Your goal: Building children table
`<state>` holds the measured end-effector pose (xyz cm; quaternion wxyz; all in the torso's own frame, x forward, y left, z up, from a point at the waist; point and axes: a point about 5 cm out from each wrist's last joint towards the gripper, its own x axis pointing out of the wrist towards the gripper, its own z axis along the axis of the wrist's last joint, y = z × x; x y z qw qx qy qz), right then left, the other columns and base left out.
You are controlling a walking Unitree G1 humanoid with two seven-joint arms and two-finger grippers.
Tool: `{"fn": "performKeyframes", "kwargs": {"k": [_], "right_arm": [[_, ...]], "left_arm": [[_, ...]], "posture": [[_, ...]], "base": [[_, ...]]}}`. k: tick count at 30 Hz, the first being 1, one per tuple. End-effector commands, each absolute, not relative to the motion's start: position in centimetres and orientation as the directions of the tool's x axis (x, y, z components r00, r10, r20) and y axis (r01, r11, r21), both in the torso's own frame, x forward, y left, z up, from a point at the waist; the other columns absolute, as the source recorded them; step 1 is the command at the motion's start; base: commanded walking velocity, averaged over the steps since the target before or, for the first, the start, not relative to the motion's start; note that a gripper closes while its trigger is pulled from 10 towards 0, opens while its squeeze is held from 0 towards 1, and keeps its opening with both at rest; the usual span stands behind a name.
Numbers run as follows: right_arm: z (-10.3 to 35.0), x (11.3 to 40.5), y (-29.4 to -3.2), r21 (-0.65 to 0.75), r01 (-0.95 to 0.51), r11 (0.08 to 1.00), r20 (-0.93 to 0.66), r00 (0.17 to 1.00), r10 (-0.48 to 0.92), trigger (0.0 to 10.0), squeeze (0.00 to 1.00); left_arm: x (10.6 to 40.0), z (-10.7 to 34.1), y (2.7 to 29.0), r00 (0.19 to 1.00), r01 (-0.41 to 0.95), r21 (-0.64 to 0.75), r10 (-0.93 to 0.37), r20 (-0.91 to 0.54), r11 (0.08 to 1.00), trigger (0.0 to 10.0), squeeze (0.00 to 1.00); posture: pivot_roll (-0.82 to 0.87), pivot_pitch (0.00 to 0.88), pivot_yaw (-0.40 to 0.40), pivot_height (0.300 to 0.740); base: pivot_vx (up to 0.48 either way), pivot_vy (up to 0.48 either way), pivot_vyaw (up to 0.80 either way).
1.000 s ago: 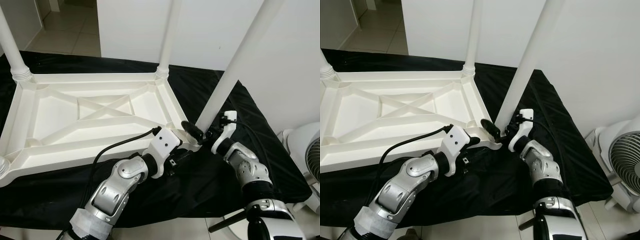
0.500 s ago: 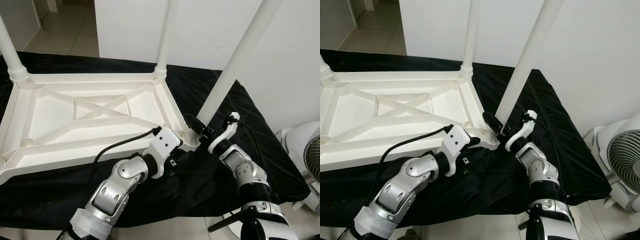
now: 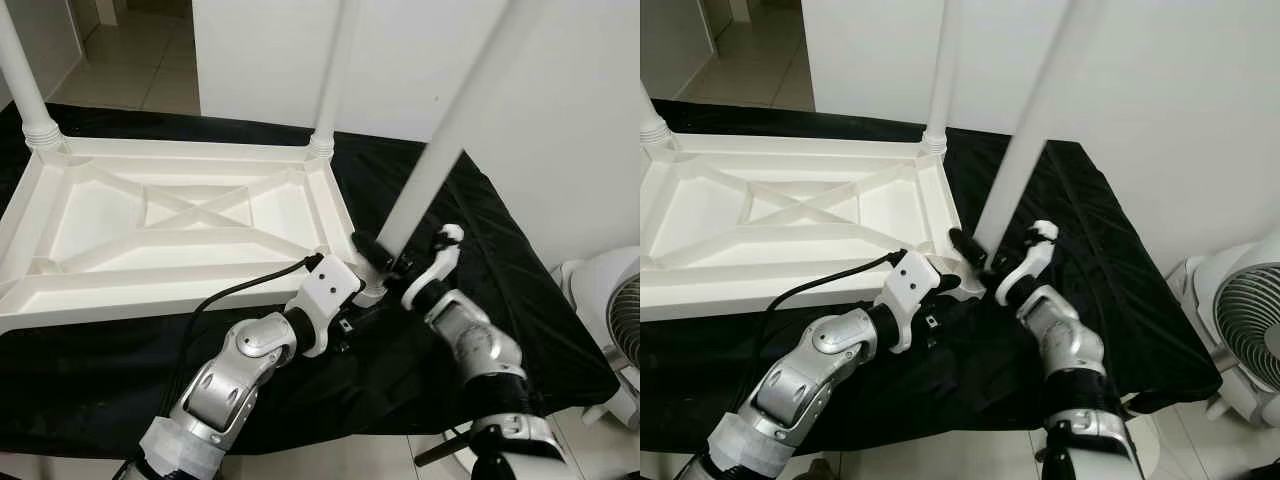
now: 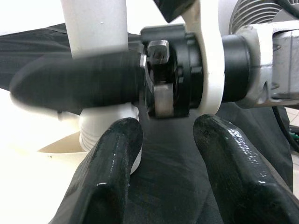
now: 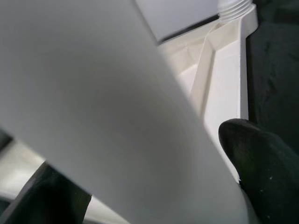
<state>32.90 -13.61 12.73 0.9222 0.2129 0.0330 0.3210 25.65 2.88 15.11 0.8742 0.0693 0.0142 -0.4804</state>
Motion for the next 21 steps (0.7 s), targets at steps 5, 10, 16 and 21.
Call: {"fn": "performKeyframes", "kwargs": {"k": [5,10,16,21], "right_arm": [[13.8,33.3,-14.4,0.130,-0.630,0.766,0.040,0.775,0.631,10.0,0.00],[14.2,33.4,-15.0,0.045,-0.645,0.763,0.026,0.764,0.645,2.7,0.00],[14.0,33.4,-15.8,-0.055,-0.666,0.744,0.002,0.745,0.667,0.0,0.00],[13.2,33.1,-16.0,-0.063,-0.691,0.720,-0.034,0.723,0.690,0.0,0.00]], "left_arm": [[25.3,15.2,2.5,0.514,0.857,0.102,-0.853,-0.093,0.505,10.0,0.00],[25.3,15.2,2.4,0.513,0.857,0.100,-0.853,-0.093,0.505,10.0,0.00],[25.2,15.1,2.5,0.516,0.856,0.096,-0.851,-0.094,0.508,10.0,0.00],[25.2,15.1,2.5,0.516,0.856,0.096,-0.851,-0.095,0.508,10.0,0.00]], "posture": [[0.15,0.000,-0.121,0.740],[0.15,0.000,-0.124,0.740],[0.16,0.000,-0.127,0.740],[0.16,0.000,-0.124,0.740]], "base": [[0.000,0.000,0.00],[0.000,0.000,0.00],[0.000,0.000,0.00],[0.000,0.000,0.00]]}}
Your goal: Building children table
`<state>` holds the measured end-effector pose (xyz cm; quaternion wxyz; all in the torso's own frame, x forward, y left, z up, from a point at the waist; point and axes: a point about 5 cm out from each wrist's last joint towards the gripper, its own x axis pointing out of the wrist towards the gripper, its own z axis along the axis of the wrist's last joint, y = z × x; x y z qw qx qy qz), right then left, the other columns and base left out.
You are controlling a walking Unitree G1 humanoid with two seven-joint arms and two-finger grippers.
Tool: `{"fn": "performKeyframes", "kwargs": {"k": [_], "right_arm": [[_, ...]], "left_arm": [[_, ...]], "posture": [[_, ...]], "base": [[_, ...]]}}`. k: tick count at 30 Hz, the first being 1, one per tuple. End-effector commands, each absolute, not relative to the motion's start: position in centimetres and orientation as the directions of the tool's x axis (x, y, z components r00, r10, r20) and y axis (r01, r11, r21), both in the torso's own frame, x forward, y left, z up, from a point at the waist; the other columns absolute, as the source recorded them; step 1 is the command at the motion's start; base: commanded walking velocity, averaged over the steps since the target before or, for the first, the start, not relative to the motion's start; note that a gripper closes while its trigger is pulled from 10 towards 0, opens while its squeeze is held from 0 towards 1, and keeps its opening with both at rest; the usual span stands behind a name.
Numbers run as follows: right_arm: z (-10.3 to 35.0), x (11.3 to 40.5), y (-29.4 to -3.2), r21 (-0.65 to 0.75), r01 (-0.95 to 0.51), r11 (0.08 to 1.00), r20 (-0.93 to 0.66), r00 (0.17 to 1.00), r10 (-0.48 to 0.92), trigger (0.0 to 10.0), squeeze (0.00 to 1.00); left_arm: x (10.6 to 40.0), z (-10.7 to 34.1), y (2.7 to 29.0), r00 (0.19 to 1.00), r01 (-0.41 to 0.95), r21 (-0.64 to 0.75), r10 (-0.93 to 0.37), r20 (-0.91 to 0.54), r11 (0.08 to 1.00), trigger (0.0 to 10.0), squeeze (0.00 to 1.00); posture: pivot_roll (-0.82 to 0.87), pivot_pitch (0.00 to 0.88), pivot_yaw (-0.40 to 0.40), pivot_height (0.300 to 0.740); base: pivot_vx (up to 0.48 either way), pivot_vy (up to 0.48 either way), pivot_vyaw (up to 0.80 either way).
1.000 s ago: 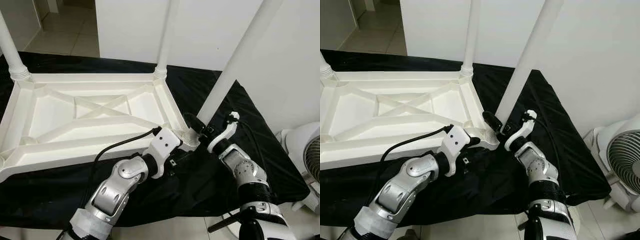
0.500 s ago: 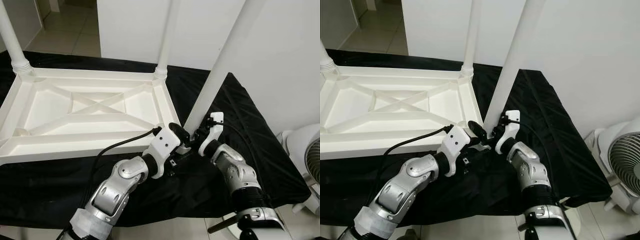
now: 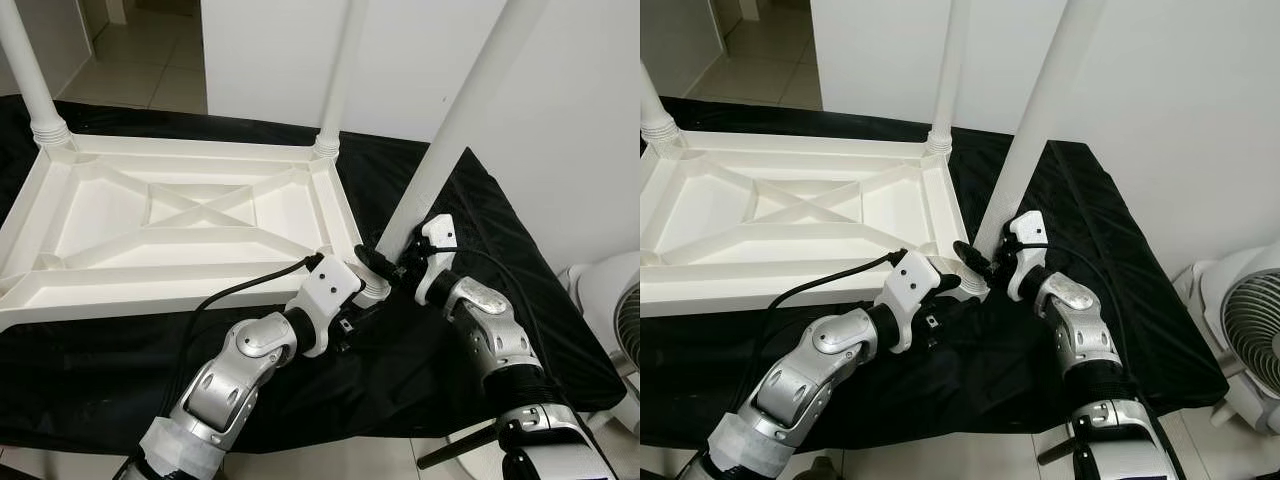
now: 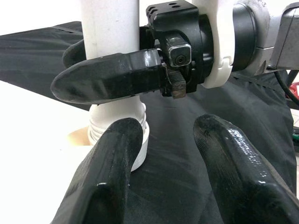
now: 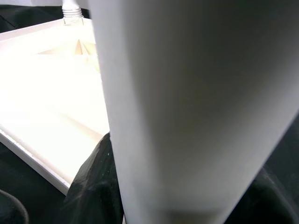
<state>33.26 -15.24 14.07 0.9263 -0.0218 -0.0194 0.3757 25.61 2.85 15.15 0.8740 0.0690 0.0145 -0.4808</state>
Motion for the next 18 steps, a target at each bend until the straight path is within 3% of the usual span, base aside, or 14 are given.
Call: {"fn": "performKeyframes", "kwargs": {"k": [1,4,5,8,9,12,14,16,18], "right_arm": [[13.1,33.0,-16.1,-0.065,-0.691,0.719,-0.038,0.722,0.691,0.0,0.00],[13.0,33.0,-16.3,-0.071,-0.680,0.730,-0.045,0.733,0.679,0.0,0.00],[12.9,33.3,-16.8,-0.068,-0.621,0.781,-0.050,0.784,0.619,0.0,0.00],[12.9,33.5,-17.0,-0.074,-0.579,0.812,-0.055,0.815,0.577,0.0,0.00],[12.7,33.8,-17.2,-0.076,-0.499,0.863,-0.057,0.867,0.496,0.0,0.00],[12.6,33.9,-17.2,-0.080,-0.463,0.883,-0.057,0.886,0.460,0.0,0.00],[12.4,33.9,-17.1,-0.049,-0.390,0.920,-0.065,0.920,0.387,0.0,0.00],[11.6,33.2,-16.2,0.000,-0.185,0.983,-0.099,0.978,0.185,0.0,0.00],[11.5,32.7,-15.6,0.003,-0.132,0.991,-0.103,0.986,0.131,0.0,0.00]], "left_arm": [[25.2,15.1,2.5,0.515,0.857,0.096,-0.852,-0.096,0.507,10.0,0.00],[25.2,15.1,2.5,0.514,0.857,0.097,-0.853,-0.097,0.506,10.0,0.00],[25.2,15.1,2.6,0.512,0.858,0.097,-0.853,-0.098,0.504,10.0,0.00],[25.2,15.1,2.6,0.511,0.859,0.097,-0.854,-0.098,0.503,10.0,0.00],[25.2,15.1,2.6,0.510,0.859,0.096,-0.854,-0.098,0.502,10.0,0.00],[25.2,15.1,2.6,0.510,0.859,0.096,-0.854,-0.098,0.502,10.0,0.00],[25.2,15.1,2.6,0.510,0.859,0.096,-0.854,-0.098,0.502,10.0,0.00],[25.1,15.0,2.6,0.509,0.860,0.096,-0.855,-0.100,0.501,10.0,0.00],[25.1,15.0,2.6,0.508,0.861,0.096,-0.855,-0.102,0.500,10.0,0.00]], "posture": [[0.16,0.000,-0.124,0.740],[0.16,0.000,-0.124,0.740],[0.16,0.000,-0.120,0.740],[0.16,0.000,-0.120,0.740],[0.16,0.000,-0.120,0.740],[0.16,0.000,-0.122,0.740],[0.16,0.000,-0.125,0.740],[0.16,0.000,-0.131,0.740],[0.16,0.000,-0.131,0.740]], "base": [[0.000,0.000,0.00],[0.000,0.000,0.00],[0.000,0.000,0.00],[0.000,0.000,0.00],[0.000,0.000,0.00],[0.000,0.000,0.00],[0.000,0.000,0.00],[0.000,0.000,0.00],[0.000,0.000,0.00]]}}
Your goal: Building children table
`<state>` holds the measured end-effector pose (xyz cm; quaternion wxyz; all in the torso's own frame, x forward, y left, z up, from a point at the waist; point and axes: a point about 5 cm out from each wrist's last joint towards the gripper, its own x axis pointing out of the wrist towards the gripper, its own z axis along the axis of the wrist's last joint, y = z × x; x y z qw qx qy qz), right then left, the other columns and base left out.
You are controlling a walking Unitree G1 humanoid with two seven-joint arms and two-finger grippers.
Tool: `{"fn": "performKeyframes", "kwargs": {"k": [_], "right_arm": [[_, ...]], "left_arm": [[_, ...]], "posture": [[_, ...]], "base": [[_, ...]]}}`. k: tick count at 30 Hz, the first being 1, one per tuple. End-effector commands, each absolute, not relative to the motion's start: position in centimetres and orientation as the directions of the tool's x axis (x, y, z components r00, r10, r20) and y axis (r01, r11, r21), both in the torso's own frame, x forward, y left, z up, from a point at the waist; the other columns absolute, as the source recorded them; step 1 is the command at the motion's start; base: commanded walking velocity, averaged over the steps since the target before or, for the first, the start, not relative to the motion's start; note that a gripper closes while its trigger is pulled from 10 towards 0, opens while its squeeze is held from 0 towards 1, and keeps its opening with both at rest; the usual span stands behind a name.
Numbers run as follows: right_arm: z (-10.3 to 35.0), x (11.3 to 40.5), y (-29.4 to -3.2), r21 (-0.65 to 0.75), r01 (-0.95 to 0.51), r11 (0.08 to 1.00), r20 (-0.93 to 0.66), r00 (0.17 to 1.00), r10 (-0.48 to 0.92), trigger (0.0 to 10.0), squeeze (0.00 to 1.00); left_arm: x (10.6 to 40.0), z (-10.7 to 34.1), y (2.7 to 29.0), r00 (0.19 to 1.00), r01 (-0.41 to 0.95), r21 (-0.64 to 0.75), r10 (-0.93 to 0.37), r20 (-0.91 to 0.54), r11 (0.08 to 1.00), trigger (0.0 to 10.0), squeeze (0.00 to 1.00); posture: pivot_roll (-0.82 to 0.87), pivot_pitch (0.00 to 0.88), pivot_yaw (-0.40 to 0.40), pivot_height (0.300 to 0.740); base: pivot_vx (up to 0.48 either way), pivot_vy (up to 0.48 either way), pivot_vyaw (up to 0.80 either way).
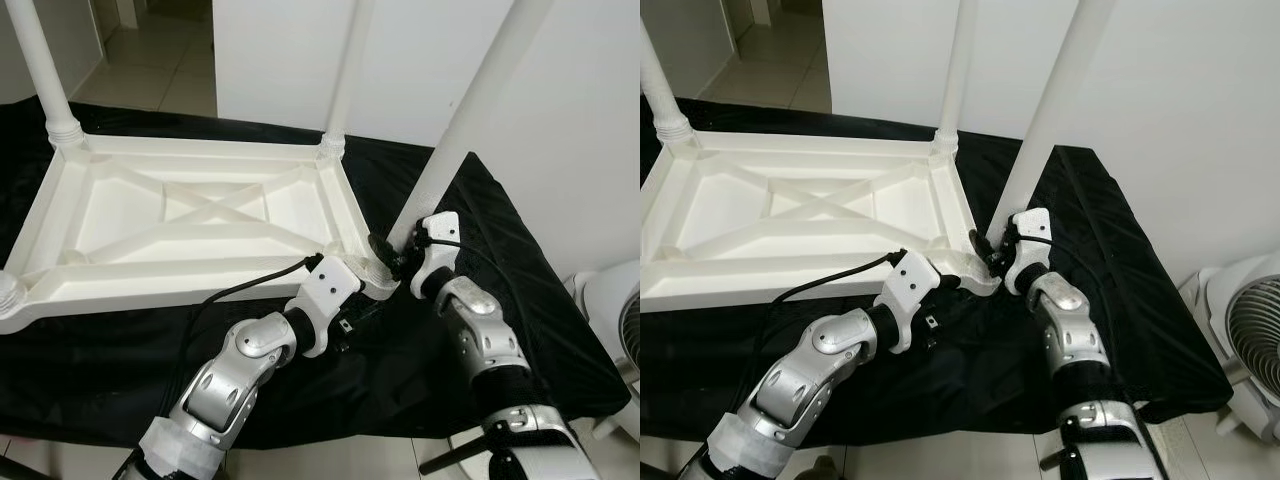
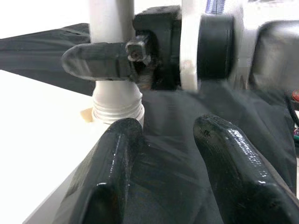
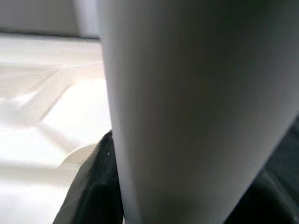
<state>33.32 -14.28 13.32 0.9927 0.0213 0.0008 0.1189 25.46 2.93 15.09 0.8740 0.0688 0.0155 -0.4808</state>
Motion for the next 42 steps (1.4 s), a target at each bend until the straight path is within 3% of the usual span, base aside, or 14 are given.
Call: {"fn": "performKeyframes", "kwargs": {"k": [1,8,15,16,17,19,20,21,22,26,32,33,42], "right_arm": [[11.5,32.7,-15.5,0.004,-0.124,0.992,-0.104,0.987,0.124,0.0,0.00],[11.2,31.0,-13.3,0.010,0.013,1.000,-0.141,0.990,-0.011,0.0,0.00],[11.7,30.9,-12.8,0.030,-0.002,1.000,-0.129,0.992,0.006,0.0,0.00],[11.9,31.0,-12.9,0.027,-0.007,1.000,-0.119,0.993,0.010,4.0,0.00],[12.1,31.2,-13.2,0.027,-0.008,1.000,-0.108,0.994,0.011,10.0,0.00],[12.2,31.3,-13.5,0.033,-0.018,0.999,-0.106,0.994,0.021,10.0,0.00],[12.3,31.5,-13.7,0.037,-0.043,0.998,-0.092,0.995,0.046,10.0,0.90],[12.3,31.5,-13.7,0.037,-0.043,0.998,-0.092,0.995,0.046,10.0,0.90],[12.4,31.6,-13.8,0.033,-0.076,0.997,-0.079,0.994,0.078,10.0,1.00],[12.1,32.0,-14.6,0.018,-0.243,0.970,-0.068,0.967,0.244,10.0,1.00],[12.2,32.6,-15.1,-0.047,-0.337,0.940,-0.060,0.941,0.334,10.0,1.00],[12.2,32.8,-15.3,-0.068,-0.369,0.927,-0.062,0.929,0.365,10.0,0.00],[12.7,34.0,-15.6,-0.137,-0.555,0.820,-0.032,0.830,0.556,10.0,0.00]], "left_arm": [[25.1,15.0,2.6,0.508,0.861,0.097,-0.855,-0.102,0.500,10.0,0.00],[24.9,15.0,2.3,0.496,0.868,0.097,-0.862,-0.102,0.488,10.0,0.00],[24.9,14.9,2.2,0.493,0.869,0.096,-0.864,-0.103,0.485,10.0,0.00],[24.9,14.9,2.2,0.493,0.870,0.096,-0.864,-0.103,0.484,10.0,0.00],[24.9,14.9,2.2,0.493,0.870,0.096,-0.864,-0.103,0.484,10.0,0.00],[24.9,14.8,2.2,0.493,0.870,0.096,-0.864,-0.103,0.484,10.0,0.00],[24.9,14.8,2.2,0.493,0.869,0.096,-0.864,-0.103,0.485,10.0,0.00],[24.9,14.8,2.2,0.493,0.869,0.096,-0.864,-0.103,0.485,10.0,0.00],[24.9,14.8,2.2,0.495,0.868,0.097,-0.863,-0.103,0.486,10.0,0.00],[25.1,14.7,2.2,0.512,0.858,0.097,-0.854,-0.097,0.504,10.0,0.00],[25.5,14.4,2.4,0.537,0.843,0.094,-0.837,-0.099,0.530,10.0,0.00],[25.6,14.3,2.4,0.545,0.838,0.096,-0.832,-0.101,0.537,10.0,0.00],[25.9,14.2,2.0,0.549,0.835,0.081,-0.829,-0.104,0.544,10.0,0.00]], "posture": [[0.16,0.000,-0.131,0.740],[0.16,0.000,-0.138,0.740],[0.16,0.000,-0.138,0.740],[0.16,0.000,-0.138,0.740],[0.16,0.000,-0.139,0.740],[0.16,0.000,-0.139,0.740],[0.16,0.000,-0.141,0.740],[0.16,0.000,-0.141,0.740],[0.16,0.000,-0.142,0.740],[0.16,0.000,-0.149,0.740],[0.16,0.000,-0.147,0.740],[0.16,0.000,-0.145,0.740],[0.16,0.000,-0.130,0.740]], "base": [[0.000,0.000,0.00],[0.000,0.000,0.00],[0.000,0.000,0.00],[0.000,0.000,0.00],[0.000,0.000,0.00],[0.000,0.000,0.00],[0.000,0.000,0.00],[0.000,0.000,0.00],[0.000,0.000,0.00],[0.000,0.000,0.00],[0.000,0.000,0.00],[0.000,0.000,0.00],[0.000,0.000,0.00]]}}
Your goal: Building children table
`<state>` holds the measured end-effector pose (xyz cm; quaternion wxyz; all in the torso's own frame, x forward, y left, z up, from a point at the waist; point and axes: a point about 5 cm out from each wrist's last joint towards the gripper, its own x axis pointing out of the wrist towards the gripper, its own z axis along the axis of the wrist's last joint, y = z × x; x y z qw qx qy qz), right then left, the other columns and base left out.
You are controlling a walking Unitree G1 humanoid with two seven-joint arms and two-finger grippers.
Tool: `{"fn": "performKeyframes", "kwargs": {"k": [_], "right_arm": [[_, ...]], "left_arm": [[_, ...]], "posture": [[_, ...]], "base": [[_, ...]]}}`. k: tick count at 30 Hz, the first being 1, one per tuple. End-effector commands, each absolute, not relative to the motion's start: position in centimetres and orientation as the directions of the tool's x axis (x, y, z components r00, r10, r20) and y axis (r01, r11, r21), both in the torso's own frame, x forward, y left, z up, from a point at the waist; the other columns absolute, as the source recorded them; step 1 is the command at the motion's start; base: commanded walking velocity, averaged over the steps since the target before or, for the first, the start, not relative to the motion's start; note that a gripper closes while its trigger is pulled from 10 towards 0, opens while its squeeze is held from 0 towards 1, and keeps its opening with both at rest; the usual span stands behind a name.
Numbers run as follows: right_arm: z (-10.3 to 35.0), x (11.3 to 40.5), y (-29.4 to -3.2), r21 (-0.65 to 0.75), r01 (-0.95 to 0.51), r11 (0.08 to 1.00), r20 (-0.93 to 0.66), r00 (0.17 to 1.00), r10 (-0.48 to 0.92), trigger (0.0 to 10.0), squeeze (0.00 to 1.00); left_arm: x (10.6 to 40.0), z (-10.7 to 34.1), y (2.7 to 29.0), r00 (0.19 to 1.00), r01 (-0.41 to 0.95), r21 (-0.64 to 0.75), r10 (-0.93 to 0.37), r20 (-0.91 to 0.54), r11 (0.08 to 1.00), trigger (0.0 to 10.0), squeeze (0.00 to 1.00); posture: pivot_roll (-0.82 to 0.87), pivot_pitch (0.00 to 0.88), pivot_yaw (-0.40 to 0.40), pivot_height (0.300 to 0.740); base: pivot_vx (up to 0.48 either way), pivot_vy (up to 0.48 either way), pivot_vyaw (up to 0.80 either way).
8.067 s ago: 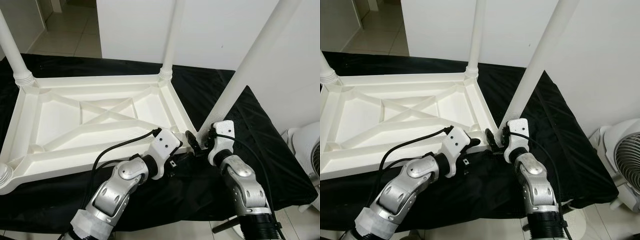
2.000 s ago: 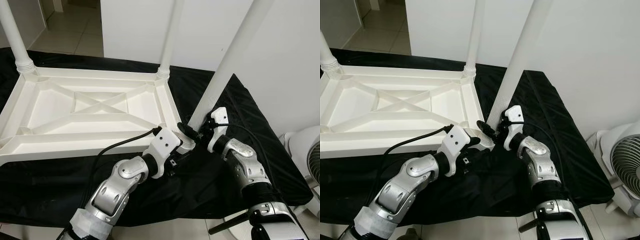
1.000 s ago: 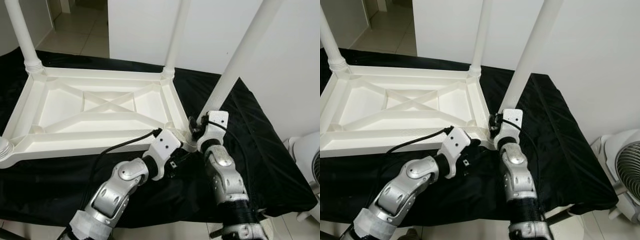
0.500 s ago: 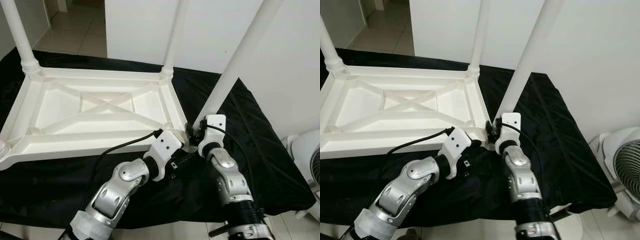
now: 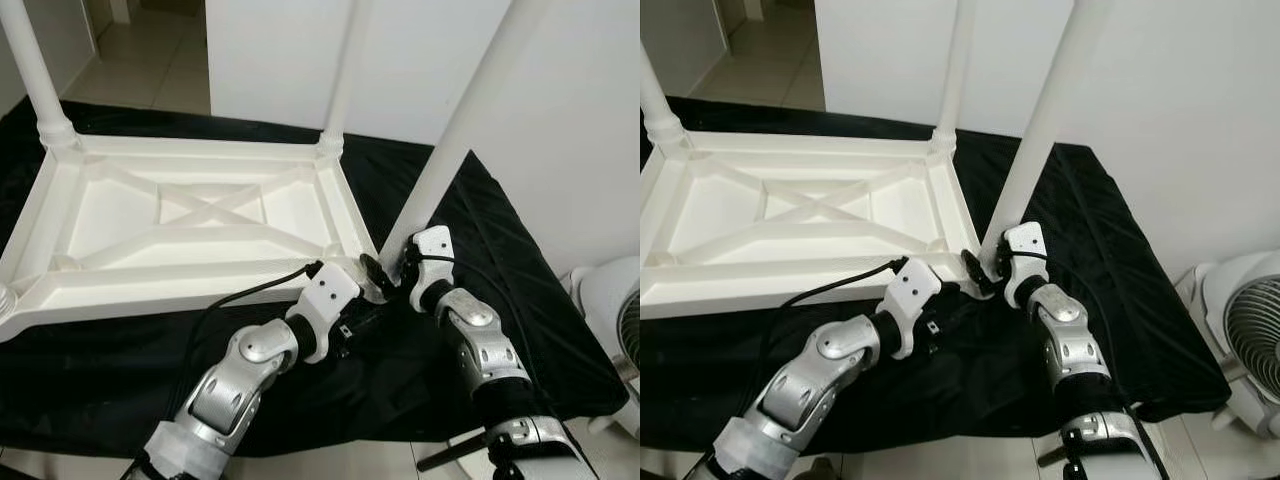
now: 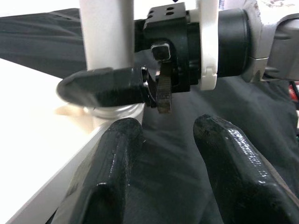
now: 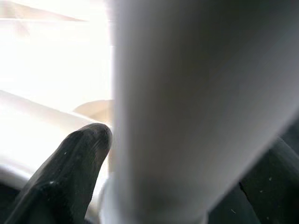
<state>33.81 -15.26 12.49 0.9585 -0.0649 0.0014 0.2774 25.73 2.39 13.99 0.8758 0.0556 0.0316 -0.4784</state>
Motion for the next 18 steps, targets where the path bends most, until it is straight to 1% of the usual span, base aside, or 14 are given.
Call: {"fn": "performKeyframes", "kwargs": {"k": [1,3,4,5,6,7,8,14,18], "right_arm": [[12.7,34.0,-15.6,-0.137,-0.555,0.820,-0.032,0.830,0.556,10.0,0.00],[12.8,34.2,-15.8,-0.139,-0.585,0.799,-0.027,0.809,0.587,10.0,0.00],[12.7,34.4,-15.9,-0.137,-0.598,0.789,-0.037,0.800,0.599,5.0,0.00],[12.7,34.4,-15.9,-0.135,-0.606,0.784,-0.045,0.794,0.607,5.0,0.00],[12.6,34.5,-16.0,-0.141,-0.615,0.776,-0.054,0.787,0.614,1.0,0.00],[12.6,34.5,-16.0,-0.141,-0.615,0.776,-0.054,0.787,0.614,1.0,0.00],[12.5,34.5,-16.0,-0.146,-0.623,0.769,-0.058,0.781,0.622,0.0,0.00],[11.9,34.5,-15.9,-0.151,-0.650,0.744,-0.082,0.759,0.646,0.0,0.00],[11.3,34.3,-15.9,-0.111,-0.652,0.750,-0.073,0.758,0.648,0.0,0.00]], "left_arm": [[25.9,14.2,2.0,0.549,0.835,0.081,-0.829,-0.104,0.544,10.0,0.00],[26.0,14.2,1.9,0.555,0.832,0.075,-0.825,-0.110,0.549,10.0,0.00],[26.1,14.2,2.0,0.562,0.827,0.072,-0.819,-0.111,0.558,10.0,0.00],[26.2,14.2,2.1,0.568,0.823,0.070,-0.815,-0.111,0.564,10.0,0.00],[26.4,14.3,2.2,0.575,0.818,0.070,-0.811,-0.111,0.571,10.0,0.00],[26.4,14.3,2.2,0.575,0.818,0.070,-0.811,-0.111,0.571,10.0,0.00],[26.4,14.3,2.2,0.580,0.815,0.071,-0.808,-0.110,0.575,10.0,0.00],[26.5,14.3,2.3,0.585,0.811,0.085,-0.803,-0.112,0.579,10.0,0.00],[26.6,14.2,2.2,0.597,0.803,0.090,-0.794,-0.118,0.590,10.0,0.00]], "posture": [[0.16,0.000,-0.130,0.740],[0.16,0.000,-0.130,0.740],[0.16,0.000,-0.128,0.740],[0.16,0.000,-0.128,0.740],[0.17,0.000,-0.128,0.740],[0.17,0.000,-0.128,0.740],[0.17,0.000,-0.128,0.740],[0.18,0.000,-0.130,0.740],[0.18,0.000,-0.130,0.740]], "base": [[0.000,0.000,0.00],[0.000,0.000,0.00],[0.000,0.000,0.00],[0.000,0.000,0.00],[0.000,0.000,0.00],[0.000,0.000,0.00],[0.000,0.000,0.00],[0.000,0.000,0.00],[0.000,0.000,0.00]]}}
